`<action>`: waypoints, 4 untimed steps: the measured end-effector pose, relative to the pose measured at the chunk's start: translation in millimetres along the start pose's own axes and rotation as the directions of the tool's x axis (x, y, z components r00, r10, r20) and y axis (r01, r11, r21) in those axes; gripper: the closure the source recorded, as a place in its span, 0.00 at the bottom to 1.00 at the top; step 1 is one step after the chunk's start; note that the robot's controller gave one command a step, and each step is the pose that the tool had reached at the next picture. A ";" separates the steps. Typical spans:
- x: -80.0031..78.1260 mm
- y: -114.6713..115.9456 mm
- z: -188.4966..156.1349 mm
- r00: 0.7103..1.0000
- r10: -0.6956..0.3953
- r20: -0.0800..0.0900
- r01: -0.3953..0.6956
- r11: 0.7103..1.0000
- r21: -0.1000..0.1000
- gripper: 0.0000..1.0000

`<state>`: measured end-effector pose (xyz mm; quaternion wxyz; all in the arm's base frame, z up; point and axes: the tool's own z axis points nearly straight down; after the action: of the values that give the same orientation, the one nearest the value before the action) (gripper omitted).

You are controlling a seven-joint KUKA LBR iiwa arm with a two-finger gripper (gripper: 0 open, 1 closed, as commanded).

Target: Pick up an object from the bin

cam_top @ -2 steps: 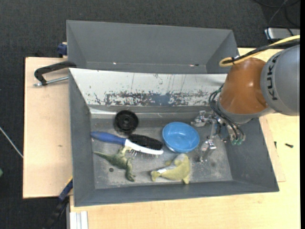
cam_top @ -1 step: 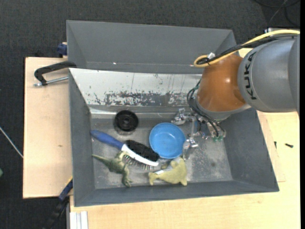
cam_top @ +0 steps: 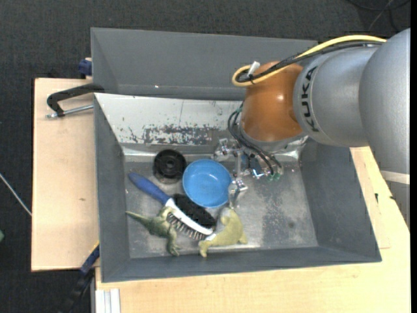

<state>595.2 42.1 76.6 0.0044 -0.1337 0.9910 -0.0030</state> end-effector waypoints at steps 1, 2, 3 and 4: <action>-16.9 85.7 -0.5 0.994 -0.111 0.012 0.111 0.994 0.001 0.00; -16.2 118.9 2.1 0.969 -0.246 0.012 0.246 0.969 -0.001 0.00; 44.1 7.5 -0.2 1.000 0.012 -0.003 -0.012 1.000 -0.006 0.00; 2.2 103.1 -25.7 1.000 0.000 0.027 0.000 1.000 0.009 0.00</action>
Offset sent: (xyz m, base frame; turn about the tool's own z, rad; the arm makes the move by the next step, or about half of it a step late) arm -0.0128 0.0869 -0.0066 -0.1072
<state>565.5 141.0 101.5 0.0186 -0.1338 0.9908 -0.0055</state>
